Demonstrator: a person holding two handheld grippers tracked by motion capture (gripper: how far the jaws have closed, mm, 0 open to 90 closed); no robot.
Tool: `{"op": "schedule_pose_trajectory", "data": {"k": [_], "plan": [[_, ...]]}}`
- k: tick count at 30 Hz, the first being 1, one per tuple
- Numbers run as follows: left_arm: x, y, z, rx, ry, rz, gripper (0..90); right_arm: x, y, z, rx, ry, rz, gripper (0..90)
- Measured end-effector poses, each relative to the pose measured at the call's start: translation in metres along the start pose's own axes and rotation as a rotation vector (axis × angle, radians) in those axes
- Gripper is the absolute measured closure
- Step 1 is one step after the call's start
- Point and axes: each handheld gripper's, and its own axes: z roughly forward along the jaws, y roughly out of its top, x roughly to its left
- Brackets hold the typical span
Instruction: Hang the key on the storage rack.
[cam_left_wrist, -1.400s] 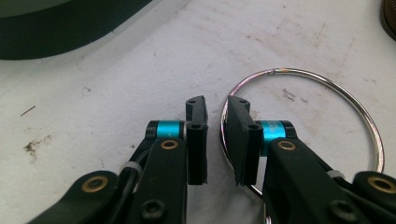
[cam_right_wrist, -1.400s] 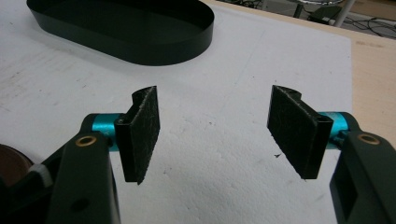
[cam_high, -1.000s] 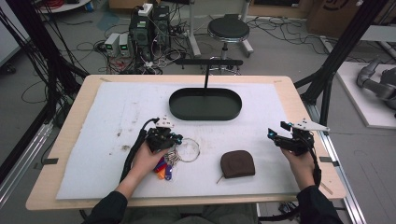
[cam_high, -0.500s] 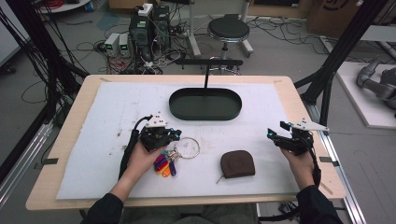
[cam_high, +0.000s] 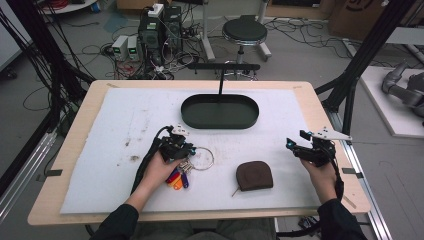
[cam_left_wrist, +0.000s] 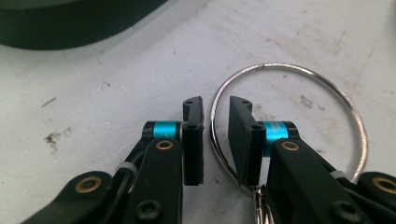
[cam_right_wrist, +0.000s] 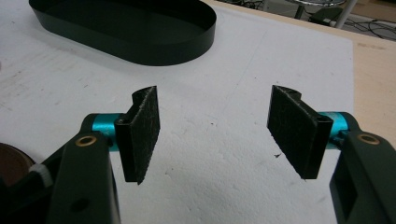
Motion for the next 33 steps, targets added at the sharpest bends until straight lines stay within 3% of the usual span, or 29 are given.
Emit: {"op": "schedule_pose_trajectory", "data": {"k": [5,9,13,18,22,29,33], "plan": [[-0.003,0.0,0.0,0.011,0.024,0.026,85.4,0.001,0.0,0.0,0.0,0.0,-0.002,35.1],[-0.005,0.001,0.0,0.01,0.032,0.025,85.8,0.0,0.0,0.0,-0.004,0.001,-0.003,35.1],[-0.001,0.0,-0.005,-0.023,-0.012,-0.014,86.0,-0.001,0.0,0.0,-0.006,0.0,-0.002,35.1],[-0.001,0.001,-0.014,-0.075,-0.04,-0.018,86.1,0.0,0.0,0.0,-0.003,0.001,0.002,35.1],[-0.009,0.004,-0.025,-0.126,-0.062,0.018,86.1,0.0,0.0,0.0,-0.007,0.002,0.0,35.1],[-0.02,0.005,-0.038,-0.172,-0.096,0.067,86.0,0.0,0.001,0.0,-0.012,0.003,-0.002,35.1],[-0.026,0.003,-0.045,-0.196,-0.136,0.123,85.9,0.0,0.001,0.0,-0.013,0.003,-0.005,35.1]]}}
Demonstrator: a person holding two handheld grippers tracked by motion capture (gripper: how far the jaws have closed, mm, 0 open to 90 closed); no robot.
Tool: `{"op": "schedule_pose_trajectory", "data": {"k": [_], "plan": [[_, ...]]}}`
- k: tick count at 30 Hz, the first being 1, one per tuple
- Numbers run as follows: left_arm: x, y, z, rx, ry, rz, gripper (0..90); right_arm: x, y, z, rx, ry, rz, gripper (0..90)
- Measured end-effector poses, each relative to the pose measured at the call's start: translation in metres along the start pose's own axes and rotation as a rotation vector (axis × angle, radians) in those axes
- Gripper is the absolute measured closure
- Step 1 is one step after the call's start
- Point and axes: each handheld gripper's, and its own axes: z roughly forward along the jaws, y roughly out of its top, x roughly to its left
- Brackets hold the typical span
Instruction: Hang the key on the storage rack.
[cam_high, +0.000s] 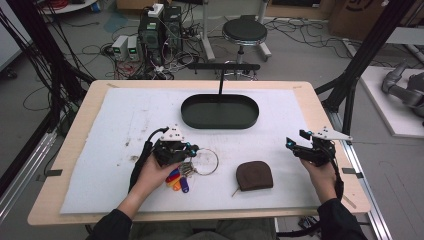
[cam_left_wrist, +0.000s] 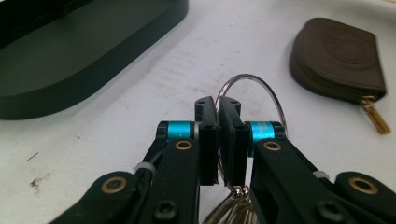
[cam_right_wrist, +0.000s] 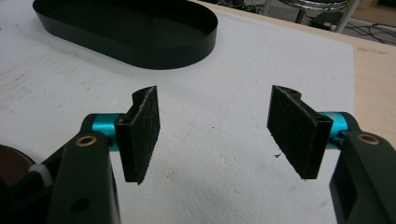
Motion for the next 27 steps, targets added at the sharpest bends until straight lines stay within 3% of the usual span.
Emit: {"op": "schedule_pose_trajectory", "data": {"k": [6,7,13,16,24,27], "plan": [[-0.005,0.0,-0.008,-0.021,-0.041,0.043,85.9,0.0,0.0,0.0,-0.001,0.001,0.0,35.1],[-0.005,0.0,-0.01,-0.036,-0.076,0.052,85.8,0.0,0.0,0.0,-0.003,0.001,-0.003,35.1],[-0.006,-0.001,-0.012,-0.037,-0.144,0.065,84.8,0.0,0.0,0.001,-0.002,0.002,0.001,35.1],[-0.008,-0.001,-0.009,-0.022,-0.151,0.075,81.3,0.0,0.0,0.001,-0.004,0.003,-0.003,35.2],[-0.007,-0.003,-0.007,0.008,-0.175,0.077,83.4,0.0,0.0,0.001,-0.001,0.003,-0.008,35.2],[-0.007,-0.002,-0.006,0.021,-0.176,0.094,85.5,0.0,0.0,0.001,0.0,0.003,-0.008,35.3]]}}
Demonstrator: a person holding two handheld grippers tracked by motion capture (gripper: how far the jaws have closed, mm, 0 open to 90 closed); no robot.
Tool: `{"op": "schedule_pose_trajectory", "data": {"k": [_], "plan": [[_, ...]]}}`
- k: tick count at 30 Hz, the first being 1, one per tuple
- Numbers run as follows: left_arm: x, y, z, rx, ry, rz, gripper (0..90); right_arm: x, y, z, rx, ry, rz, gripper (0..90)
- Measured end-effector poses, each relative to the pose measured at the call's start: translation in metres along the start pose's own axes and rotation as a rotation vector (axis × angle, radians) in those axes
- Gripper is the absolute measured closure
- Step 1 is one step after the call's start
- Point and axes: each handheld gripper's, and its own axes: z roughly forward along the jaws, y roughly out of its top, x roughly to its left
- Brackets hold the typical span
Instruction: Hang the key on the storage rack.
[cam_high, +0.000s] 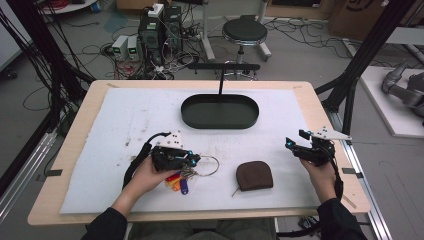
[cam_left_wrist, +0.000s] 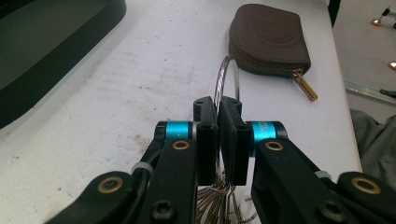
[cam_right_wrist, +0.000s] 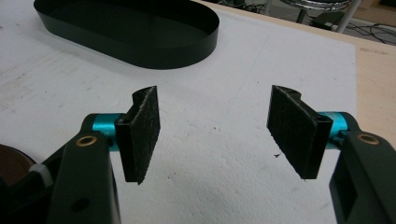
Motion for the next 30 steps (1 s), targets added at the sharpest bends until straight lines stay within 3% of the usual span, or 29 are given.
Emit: {"op": "schedule_pose_trajectory", "data": {"k": [4,14,17,30], "plan": [[0.0,0.001,-0.001,-0.011,-0.005,0.002,86.1,0.0,0.0,0.0,-0.001,0.0,0.004,35.3],[0.005,0.004,-0.019,-0.126,0.033,-0.035,86.4,0.001,0.0,0.001,0.004,0.0,0.002,35.3],[0.006,0.01,-0.025,-0.153,0.06,-0.03,86.4,0.001,0.0,0.002,0.006,0.0,0.0,35.4],[0.012,0.027,-0.039,-0.248,0.084,-0.041,86.4,0.001,0.0,0.004,0.014,-0.005,-0.001,35.5]]}}
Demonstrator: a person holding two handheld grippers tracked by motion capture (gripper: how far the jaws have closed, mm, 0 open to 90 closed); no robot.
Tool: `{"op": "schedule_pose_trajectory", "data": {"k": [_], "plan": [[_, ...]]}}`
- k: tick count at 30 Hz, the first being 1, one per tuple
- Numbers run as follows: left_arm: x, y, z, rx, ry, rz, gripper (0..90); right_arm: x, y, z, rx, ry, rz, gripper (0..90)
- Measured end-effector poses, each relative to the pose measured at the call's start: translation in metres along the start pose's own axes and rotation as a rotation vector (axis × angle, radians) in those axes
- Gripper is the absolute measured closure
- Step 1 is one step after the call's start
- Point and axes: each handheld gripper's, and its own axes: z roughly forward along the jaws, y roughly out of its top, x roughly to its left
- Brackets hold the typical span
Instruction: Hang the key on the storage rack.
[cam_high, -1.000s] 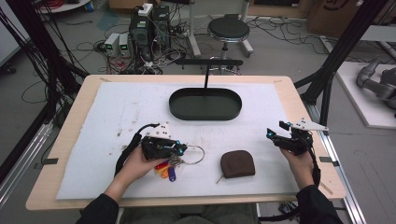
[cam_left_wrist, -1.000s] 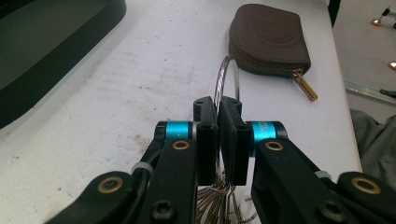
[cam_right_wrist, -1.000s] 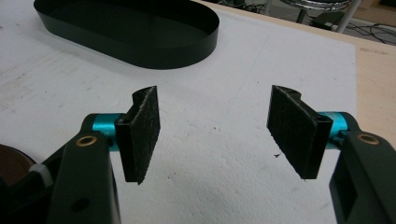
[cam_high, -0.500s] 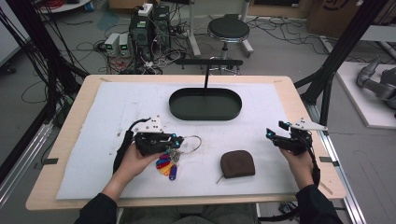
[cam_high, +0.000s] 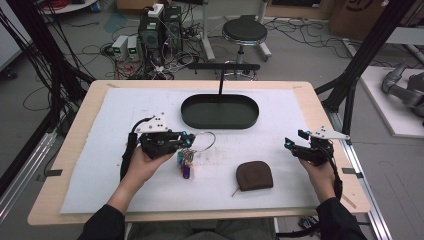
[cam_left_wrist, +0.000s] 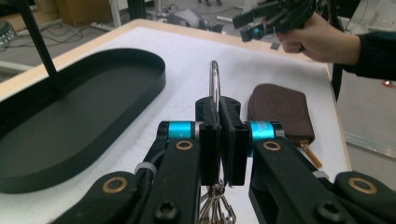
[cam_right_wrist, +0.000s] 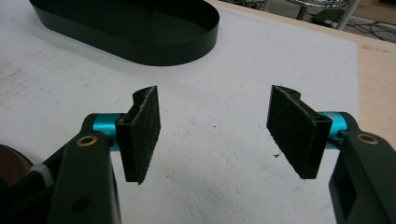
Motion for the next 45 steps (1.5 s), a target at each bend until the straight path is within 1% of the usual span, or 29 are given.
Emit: {"op": "schedule_pose_trajectory", "data": {"k": [9,11,12,15,17,19,20,21,25,26,31,35,38,39,43,45], "plan": [[0.005,0.013,-0.005,-0.029,0.032,0.008,86.4,0.0,0.0,0.001,0.007,-0.001,-0.002,35.5],[0.007,0.018,-0.008,-0.035,0.043,0.015,86.4,0.0,0.0,0.001,0.007,0.001,-0.005,35.5],[0.007,0.02,-0.009,-0.043,0.046,0.01,86.4,0.0,0.0,0.002,0.004,-0.001,-0.011,35.5],[0.01,0.028,-0.012,-0.054,0.057,0.024,86.4,0.001,0.0,0.002,0.004,0.001,-0.01,35.5],[0.012,0.033,-0.013,-0.063,0.061,0.023,86.4,0.001,0.0,0.003,0.009,0.001,-0.007,35.5],[0.015,0.039,-0.015,-0.061,0.073,0.031,86.4,0.001,0.0,0.003,0.01,0.0,-0.008,35.5],[0.015,0.039,-0.015,-0.061,0.073,0.031,86.4,0.001,0.0,0.003,0.01,0.0,-0.008,35.5],[0.018,0.045,-0.016,-0.065,0.081,0.033,86.4,0.001,0.0,0.003,0.01,0.001,-0.01,35.5],[0.024,0.054,-0.016,-0.068,0.092,0.028,86.4,0.001,0.0,0.004,0.012,0.003,-0.01,35.5],[0.026,0.056,-0.016,-0.071,0.098,0.033,86.4,0.001,0.0,0.004,0.012,0.003,-0.01,35.6],[0.032,0.061,-0.017,-0.08,0.11,0.024,86.4,0.001,0.0,0.004,0.012,0.004,-0.011,35.5],[0.042,0.068,-0.016,-0.089,0.122,0.013,86.4,0.0,0.0,0.004,0.014,0.004,-0.012,35.6],[0.047,0.071,-0.015,-0.082,0.132,0.01,86.5,0.001,0.0,0.005,0.015,0.003,-0.012,35.6],[0.05,0.074,-0.014,-0.08,0.14,0.011,86.4,0.001,0.0,0.005,0.015,0.003,-0.01,35.6],[0.055,0.078,-0.013,-0.085,0.148,0.009,86.5,0.0,0.0,0.005,0.015,0.005,-0.01,35.6],[0.06,0.082,-0.01,-0.081,0.16,0.008,86.4,0.0,0.0,0.005,0.015,0.003,-0.01,35.6]]}}
